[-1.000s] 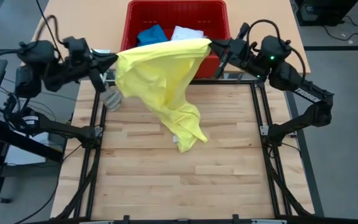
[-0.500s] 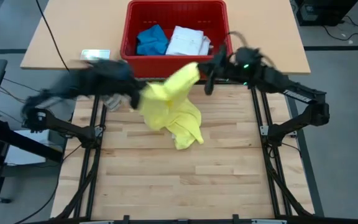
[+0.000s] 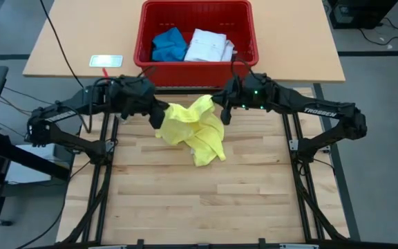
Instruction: Fold Laundry from Bin
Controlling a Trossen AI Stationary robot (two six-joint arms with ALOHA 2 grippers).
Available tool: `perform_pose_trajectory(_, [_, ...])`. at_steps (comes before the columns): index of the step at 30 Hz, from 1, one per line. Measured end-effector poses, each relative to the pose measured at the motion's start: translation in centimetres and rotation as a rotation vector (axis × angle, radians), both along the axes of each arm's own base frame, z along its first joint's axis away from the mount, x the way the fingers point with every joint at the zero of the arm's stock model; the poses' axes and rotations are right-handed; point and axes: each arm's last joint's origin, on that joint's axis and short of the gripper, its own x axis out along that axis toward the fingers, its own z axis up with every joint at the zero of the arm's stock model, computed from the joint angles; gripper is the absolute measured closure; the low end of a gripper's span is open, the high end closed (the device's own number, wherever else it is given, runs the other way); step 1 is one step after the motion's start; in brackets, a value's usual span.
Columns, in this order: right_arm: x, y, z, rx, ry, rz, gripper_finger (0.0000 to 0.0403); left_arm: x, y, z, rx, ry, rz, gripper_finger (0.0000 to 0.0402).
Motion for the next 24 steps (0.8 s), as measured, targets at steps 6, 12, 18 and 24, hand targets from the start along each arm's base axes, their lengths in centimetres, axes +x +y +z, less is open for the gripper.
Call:
perform_pose_trajectory(6, [-0.7, -0.5, 1.5, -0.028, -0.046, -0.004, 0.0394, 0.0, -0.2, -0.9, -0.025, 0.096, -0.004, 0.0401])
perform_pose_trajectory(12, [-0.6, -1.5, 0.0, 0.028, 0.016, -0.018, 0.0394, 1.2, 0.0, -1.8, -0.029, 0.139, -0.007, 0.0401])
perform_pose_trajectory(18, [-0.5, -1.5, -2.5, 0.117, 0.066, -0.021, 0.0394, 1.9, 0.2, -2.3, -0.002, 0.180, -0.024, 0.0401])
perform_pose_trajectory(24, [-0.4, -1.3, -3.2, 0.174, 0.071, -0.019, 0.0394, 1.9, 0.2, -2.8, 0.043, 0.217, -0.048, 0.0401])
